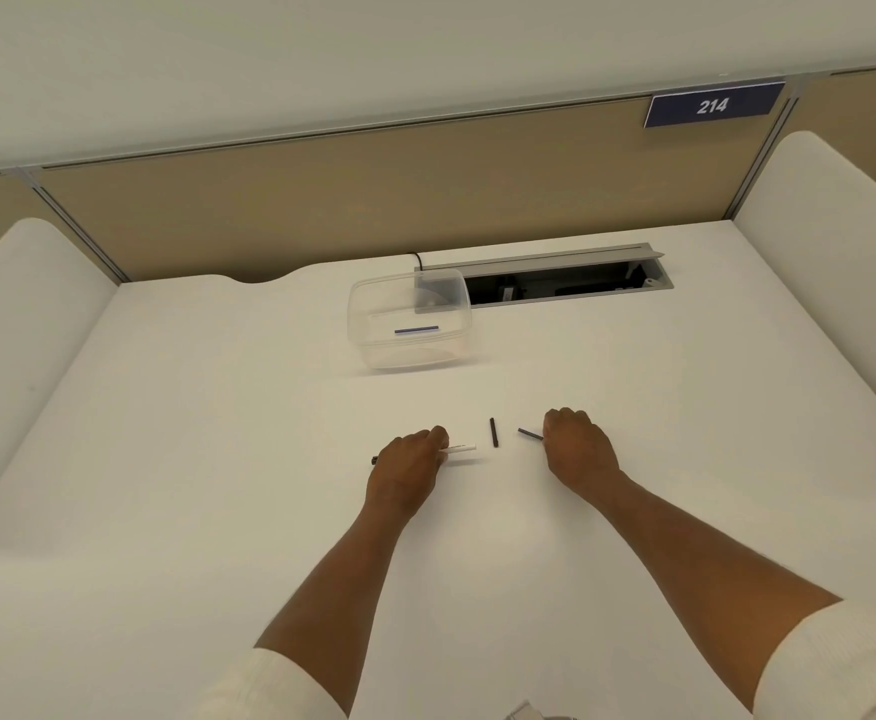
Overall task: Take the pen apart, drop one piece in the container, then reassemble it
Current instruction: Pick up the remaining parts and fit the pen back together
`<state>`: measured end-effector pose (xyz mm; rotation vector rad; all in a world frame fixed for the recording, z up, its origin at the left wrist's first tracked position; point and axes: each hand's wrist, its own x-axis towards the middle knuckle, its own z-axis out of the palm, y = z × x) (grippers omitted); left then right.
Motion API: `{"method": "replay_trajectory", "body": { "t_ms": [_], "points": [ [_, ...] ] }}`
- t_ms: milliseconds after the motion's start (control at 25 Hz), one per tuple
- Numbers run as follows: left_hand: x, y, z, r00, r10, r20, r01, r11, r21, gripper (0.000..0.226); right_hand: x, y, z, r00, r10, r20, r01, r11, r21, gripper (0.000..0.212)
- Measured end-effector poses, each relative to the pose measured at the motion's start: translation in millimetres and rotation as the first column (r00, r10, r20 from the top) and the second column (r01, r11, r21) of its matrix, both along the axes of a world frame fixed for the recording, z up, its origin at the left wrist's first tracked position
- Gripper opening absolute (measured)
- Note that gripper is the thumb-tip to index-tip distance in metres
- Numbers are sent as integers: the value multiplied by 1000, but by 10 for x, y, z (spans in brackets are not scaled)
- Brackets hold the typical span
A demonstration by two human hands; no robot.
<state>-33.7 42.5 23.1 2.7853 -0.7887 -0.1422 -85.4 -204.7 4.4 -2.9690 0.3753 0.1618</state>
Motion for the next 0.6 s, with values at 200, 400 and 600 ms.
{"method": "replay_trajectory", "body": {
  "t_ms": [200,400,600],
  "points": [
    [-25,-30,21,1000,-4,25,4,1000,-18,7,-41,-2,74,986,17,166,-69,948,311,14],
    [-52,-85,48,998,-1,57,1,1000,-10,16,-57,106,186,977,49,209,-130,908,397,18],
    [-117,-167,52,998,15,61,-15,1000,-10,13,-101,160,266,974,68,216,-159,882,443,20]
  ]
}}
